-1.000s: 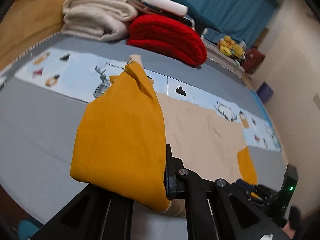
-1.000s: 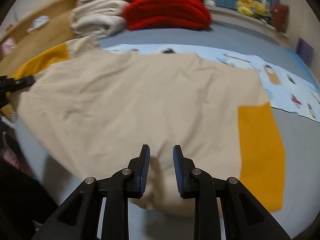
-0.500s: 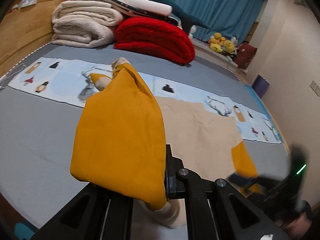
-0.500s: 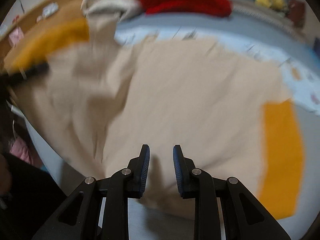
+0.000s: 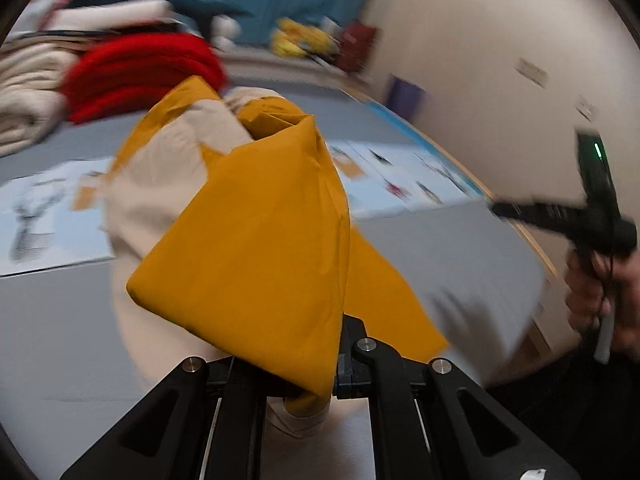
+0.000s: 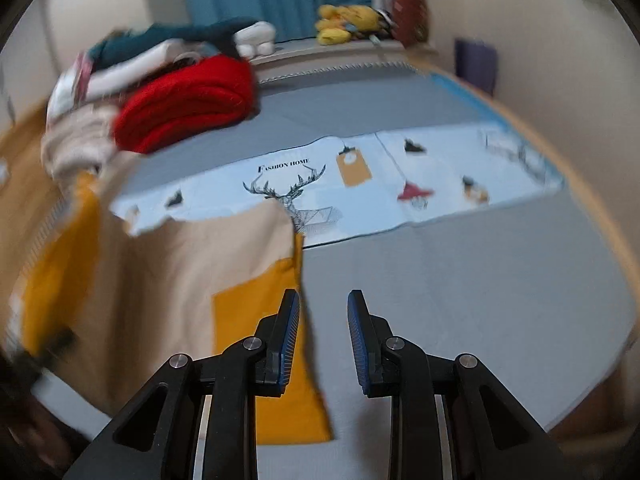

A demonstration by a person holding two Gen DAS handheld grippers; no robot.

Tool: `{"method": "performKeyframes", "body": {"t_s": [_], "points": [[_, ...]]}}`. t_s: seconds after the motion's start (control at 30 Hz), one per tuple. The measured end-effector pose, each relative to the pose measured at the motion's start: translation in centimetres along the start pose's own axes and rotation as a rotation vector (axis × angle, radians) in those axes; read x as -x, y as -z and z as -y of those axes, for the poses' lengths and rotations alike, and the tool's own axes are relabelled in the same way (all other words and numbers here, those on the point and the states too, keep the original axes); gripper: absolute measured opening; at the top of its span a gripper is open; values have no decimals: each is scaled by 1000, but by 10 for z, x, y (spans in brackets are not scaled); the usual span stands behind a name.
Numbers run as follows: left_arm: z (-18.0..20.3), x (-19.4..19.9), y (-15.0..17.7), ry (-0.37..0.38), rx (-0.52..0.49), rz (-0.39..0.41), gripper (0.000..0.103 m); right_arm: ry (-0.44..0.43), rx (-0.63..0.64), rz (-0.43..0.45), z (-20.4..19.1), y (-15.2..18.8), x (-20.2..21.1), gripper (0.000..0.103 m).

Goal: Fold large clothes

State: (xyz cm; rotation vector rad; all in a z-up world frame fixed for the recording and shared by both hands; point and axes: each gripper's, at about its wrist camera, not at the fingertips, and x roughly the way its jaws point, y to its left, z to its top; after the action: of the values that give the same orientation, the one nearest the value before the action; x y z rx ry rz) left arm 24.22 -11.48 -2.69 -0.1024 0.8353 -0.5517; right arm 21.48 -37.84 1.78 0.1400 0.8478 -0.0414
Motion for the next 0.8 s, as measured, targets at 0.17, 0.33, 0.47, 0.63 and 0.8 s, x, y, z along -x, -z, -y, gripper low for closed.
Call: {"method": "performKeyframes", "body": {"t_s": [0.17, 0.33, 0.47, 0.63, 0.8], "points": [[24, -48, 17, 119, -73, -247, 14, -64, 6, -59, 1, 7, -8, 27], [4, -39, 11, 222, 56, -277, 48, -215, -55, -153, -4, 14, -26, 44], [-21, -15, 3, 334, 179, -223, 51, -292, -107, -228, -16, 23, -53, 53], [-53, 6, 3, 232, 283, -147, 51, -399, -165, -358, -41, 34, -86, 55], [-79, 14, 9, 102, 321, -153, 51, -446, -134, -470, -71, 43, -114, 55]]}}
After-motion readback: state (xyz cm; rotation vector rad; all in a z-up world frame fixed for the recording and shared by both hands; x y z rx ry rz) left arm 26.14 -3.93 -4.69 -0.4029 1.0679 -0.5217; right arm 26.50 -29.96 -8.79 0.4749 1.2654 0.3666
